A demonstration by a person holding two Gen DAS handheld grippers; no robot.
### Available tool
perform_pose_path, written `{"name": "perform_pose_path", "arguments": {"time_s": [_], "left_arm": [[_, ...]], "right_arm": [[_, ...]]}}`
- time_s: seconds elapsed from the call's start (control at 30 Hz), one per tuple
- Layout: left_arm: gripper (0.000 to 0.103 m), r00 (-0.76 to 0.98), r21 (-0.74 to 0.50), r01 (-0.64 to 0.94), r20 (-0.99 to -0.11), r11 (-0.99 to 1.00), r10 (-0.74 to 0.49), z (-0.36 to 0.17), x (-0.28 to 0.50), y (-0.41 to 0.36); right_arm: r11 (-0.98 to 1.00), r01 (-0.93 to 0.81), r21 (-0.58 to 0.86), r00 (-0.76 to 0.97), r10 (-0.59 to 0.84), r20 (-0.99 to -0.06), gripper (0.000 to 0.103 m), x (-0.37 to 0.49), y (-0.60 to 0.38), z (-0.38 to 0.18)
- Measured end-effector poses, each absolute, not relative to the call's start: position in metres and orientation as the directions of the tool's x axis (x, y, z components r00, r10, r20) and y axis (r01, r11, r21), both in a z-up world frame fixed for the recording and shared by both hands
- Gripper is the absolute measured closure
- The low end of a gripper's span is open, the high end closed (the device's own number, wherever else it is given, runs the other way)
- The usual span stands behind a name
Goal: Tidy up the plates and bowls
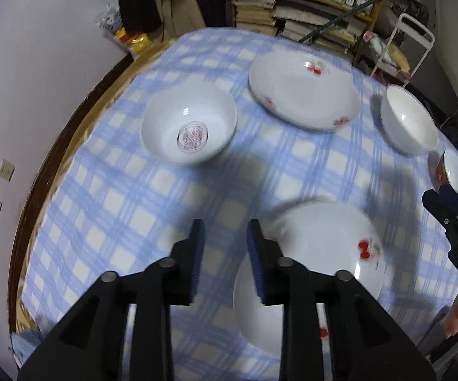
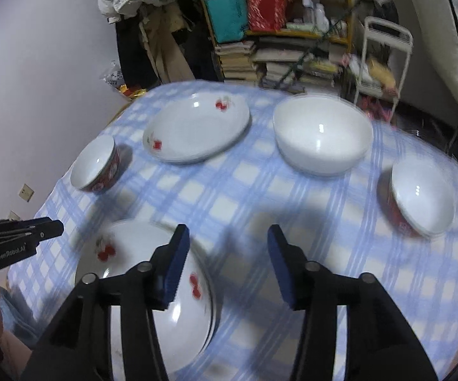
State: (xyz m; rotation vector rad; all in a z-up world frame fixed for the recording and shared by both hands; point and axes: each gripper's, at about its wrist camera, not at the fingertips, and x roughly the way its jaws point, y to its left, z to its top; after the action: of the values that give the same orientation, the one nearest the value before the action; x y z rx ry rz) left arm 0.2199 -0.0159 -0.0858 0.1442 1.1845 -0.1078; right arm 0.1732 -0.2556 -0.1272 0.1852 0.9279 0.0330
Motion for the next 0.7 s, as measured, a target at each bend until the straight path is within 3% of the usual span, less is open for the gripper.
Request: {"name": "perform_pose_path", "arguments": {"time_s": [0.03, 0.07, 0.13, 0.2, 0.33, 0.7], "left_arm": [[0.053, 0.386, 0.063, 0.163, -0.923, 0.985, -0.005, -0.083, 0.225, -0.017], [0.050, 0.411, 0.077, 0.168, -0.912, 0.983, 0.001, -0.078, 0.233, -0.019], [0.040, 0.441, 0.111, 0.175, -0.897, 0.978, 0.023, -0.071, 0.248, -0.025], [0.035, 0.461, 0.117, 0.193, -0.887, 0.974, 0.015, -0.068, 0.269, -0.031], [0.024, 0.508, 0.122, 0.176, -0.861, 0.977, 0.016, -0.067, 0.306, -0.041], [0.024, 0.325, 0.054, 0.244, -0.945, 0.968, -0.029, -0.115, 0.403, -0.062]], "right_arm": [[0.986, 0.048, 0.158, 0.608, 0.097, -0.788, 0.035, 0.181, -0.256, -0.122], [0.987, 0.047, 0.154, 0.612, 0.093, -0.785, 0.032, 0.187, -0.257, -0.119], [0.987, 0.049, 0.155, 0.627, 0.090, -0.774, 0.015, 0.207, -0.262, -0.110], [0.987, 0.046, 0.153, 0.635, 0.090, -0.767, 0.007, 0.227, -0.266, -0.106], [0.985, 0.034, 0.172, 0.617, 0.114, -0.778, 0.006, 0.267, -0.269, -0.108], [0.989, 0.005, 0.146, 0.516, 0.122, -0.848, 0.011, 0.351, -0.273, -0.145]]}}
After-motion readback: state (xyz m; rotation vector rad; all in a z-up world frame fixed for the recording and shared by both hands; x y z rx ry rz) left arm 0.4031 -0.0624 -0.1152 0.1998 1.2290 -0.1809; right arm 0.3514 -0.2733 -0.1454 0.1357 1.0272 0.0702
